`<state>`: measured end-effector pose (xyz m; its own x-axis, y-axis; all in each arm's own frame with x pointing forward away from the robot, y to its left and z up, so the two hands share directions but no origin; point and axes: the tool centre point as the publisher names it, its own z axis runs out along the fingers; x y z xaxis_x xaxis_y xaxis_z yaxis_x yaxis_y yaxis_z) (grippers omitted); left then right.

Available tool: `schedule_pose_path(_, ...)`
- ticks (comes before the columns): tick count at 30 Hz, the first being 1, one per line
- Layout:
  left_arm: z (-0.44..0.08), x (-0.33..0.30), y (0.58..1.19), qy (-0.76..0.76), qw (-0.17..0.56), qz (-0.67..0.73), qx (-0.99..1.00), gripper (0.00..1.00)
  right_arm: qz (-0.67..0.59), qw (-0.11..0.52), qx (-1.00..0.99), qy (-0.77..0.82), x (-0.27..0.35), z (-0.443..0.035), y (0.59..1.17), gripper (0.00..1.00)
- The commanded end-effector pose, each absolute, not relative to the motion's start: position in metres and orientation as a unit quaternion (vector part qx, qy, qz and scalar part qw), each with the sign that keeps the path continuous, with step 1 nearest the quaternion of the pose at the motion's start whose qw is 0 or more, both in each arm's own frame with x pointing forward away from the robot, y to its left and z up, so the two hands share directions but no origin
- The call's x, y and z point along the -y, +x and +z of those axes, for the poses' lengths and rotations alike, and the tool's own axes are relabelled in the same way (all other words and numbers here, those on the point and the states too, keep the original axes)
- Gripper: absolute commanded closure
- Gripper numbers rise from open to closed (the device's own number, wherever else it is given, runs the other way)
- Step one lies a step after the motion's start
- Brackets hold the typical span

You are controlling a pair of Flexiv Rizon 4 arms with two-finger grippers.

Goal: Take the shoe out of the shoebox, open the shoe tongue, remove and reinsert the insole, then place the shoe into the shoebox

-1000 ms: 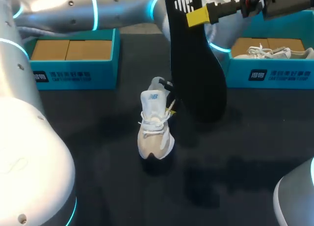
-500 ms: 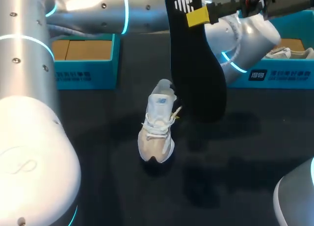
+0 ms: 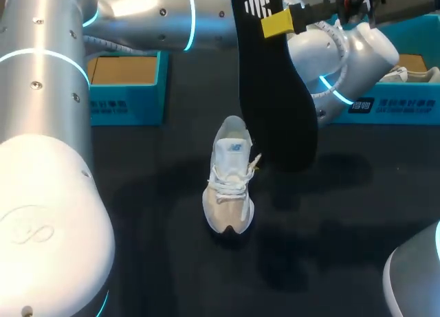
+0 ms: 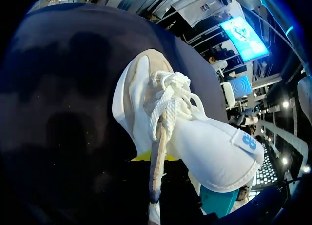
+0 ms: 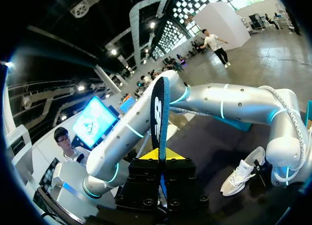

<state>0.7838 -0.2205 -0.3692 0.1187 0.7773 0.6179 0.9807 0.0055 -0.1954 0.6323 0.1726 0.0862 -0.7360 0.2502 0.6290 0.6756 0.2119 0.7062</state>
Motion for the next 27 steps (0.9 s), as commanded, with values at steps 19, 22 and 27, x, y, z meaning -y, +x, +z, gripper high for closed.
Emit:
schedule_pose_path(19,-0.393,0.233,0.769,-0.669,0.309,-0.149,0.659,0.53,-0.547,0.195,0.754,-0.308,-0.175,0.086,0.633,1.00)
schedule_pose_path(22,-0.391,0.234,0.767,-0.665,0.307,-0.145,0.665,0.00,-0.547,0.195,0.754,-0.308,-0.175,0.086,0.633,1.00)
schedule_pose_path(27,-0.378,0.233,0.764,-0.669,0.291,-0.132,0.671,0.00,-0.547,0.195,0.754,-0.308,-0.175,0.086,0.633,1.00)
